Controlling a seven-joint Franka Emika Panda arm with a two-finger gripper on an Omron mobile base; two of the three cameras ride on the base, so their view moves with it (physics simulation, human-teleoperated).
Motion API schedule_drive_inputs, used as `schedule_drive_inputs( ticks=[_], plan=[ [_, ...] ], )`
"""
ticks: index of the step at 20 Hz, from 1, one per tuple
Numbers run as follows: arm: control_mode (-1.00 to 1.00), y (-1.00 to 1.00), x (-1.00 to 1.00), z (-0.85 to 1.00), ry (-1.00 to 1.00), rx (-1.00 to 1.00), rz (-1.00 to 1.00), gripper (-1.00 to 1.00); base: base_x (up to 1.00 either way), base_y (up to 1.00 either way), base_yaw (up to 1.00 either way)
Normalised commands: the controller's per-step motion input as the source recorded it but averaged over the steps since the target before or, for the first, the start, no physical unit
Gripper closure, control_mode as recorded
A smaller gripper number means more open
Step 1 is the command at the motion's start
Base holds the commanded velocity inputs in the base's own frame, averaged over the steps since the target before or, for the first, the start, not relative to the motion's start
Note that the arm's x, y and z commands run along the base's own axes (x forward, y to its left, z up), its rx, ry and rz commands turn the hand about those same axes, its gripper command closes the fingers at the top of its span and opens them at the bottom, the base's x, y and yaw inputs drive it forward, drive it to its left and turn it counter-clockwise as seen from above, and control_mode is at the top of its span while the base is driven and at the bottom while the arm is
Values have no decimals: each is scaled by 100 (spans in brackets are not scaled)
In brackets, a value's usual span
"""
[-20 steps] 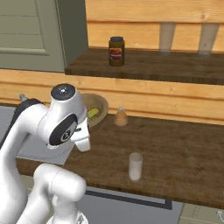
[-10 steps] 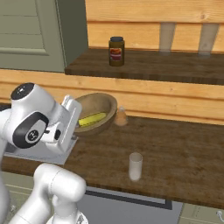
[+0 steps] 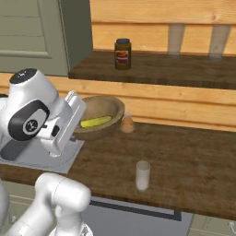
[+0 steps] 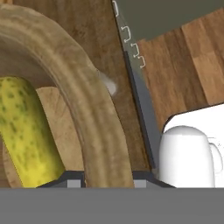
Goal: Pick the cucumber from the sink and place it in the bowl. Then pick the bowl and place it in the microwave. Then close the microwave door and press the start button.
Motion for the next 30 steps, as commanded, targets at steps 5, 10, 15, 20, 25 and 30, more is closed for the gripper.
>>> schedule_drive_inputs(
  ticks=[5,10,15,20,25,30],
  plan=[
    [-100,0,-34,34,1,2,-5,100,0,0,0],
    [100,0,-6,1,0,0,-1,100,-45,-31,-11],
    [100,0,0,0,0,0,0,100,-54,-82,-24],
    [100,0,0,0,0,0,0,100,-14,-47,-71],
    [100,0,0,0,0,0,0,100,0,0,-100],
    [100,0,0,0,0,0,0,100,0,-3,-99]
  ],
)
